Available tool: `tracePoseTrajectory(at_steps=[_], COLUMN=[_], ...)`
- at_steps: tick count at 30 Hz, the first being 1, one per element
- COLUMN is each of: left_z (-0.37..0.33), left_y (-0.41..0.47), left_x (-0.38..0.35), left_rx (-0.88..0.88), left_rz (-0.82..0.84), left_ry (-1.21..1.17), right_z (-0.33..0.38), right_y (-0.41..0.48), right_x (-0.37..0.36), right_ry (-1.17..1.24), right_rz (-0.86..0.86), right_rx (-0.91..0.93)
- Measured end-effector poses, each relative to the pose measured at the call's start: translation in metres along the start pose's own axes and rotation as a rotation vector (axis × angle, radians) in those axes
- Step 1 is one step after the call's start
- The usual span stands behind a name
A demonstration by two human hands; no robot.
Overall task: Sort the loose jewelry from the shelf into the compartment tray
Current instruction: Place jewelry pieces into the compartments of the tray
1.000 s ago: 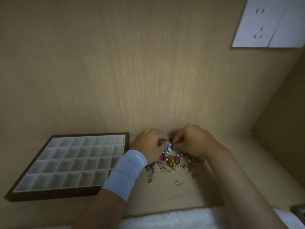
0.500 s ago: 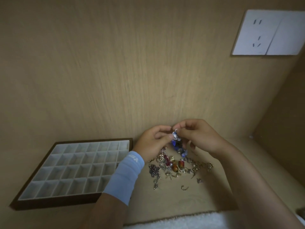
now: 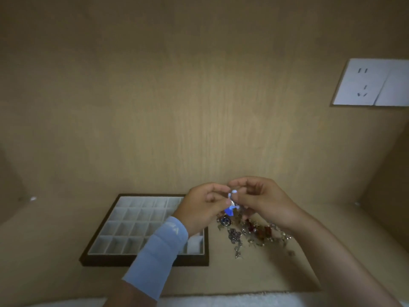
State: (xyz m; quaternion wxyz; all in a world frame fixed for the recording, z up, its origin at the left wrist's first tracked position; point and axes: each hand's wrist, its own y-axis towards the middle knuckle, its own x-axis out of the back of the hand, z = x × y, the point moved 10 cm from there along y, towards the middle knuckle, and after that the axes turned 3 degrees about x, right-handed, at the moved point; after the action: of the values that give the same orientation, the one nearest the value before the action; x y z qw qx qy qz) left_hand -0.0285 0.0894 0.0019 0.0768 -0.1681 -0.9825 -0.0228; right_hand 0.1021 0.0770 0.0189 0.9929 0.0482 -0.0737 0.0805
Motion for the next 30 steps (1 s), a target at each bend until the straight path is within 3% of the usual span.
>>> tracePoseTrajectory(at_steps=[7, 13, 24, 30], left_z=[0.019, 0.027, 0.041, 0.044], left_y=[-0.05, -0.07, -0.07, -0.063], left_x=[0.037, 0.061, 0.077, 0.068], left_rx=[0.021, -0.072, -0.039, 0.004], left_rz=[-0.104, -0.22, -0.216, -0.083], left_ry=[-0.029, -0.051, -0.169, -0.131], right_z=[0.006, 0.002, -0.01, 0.001], right_y=[-0.006, -0.005, -0.007, -0.004], right_x=[-0.06, -0.085, -0.107, -0.094], right_ry=[-0.103, -0.23, -0.186, -0.075], right_rz=[0.106, 0.138, 0.279, 0.136], right_rx=[0.005, -0.069, -0.079, -0.015])
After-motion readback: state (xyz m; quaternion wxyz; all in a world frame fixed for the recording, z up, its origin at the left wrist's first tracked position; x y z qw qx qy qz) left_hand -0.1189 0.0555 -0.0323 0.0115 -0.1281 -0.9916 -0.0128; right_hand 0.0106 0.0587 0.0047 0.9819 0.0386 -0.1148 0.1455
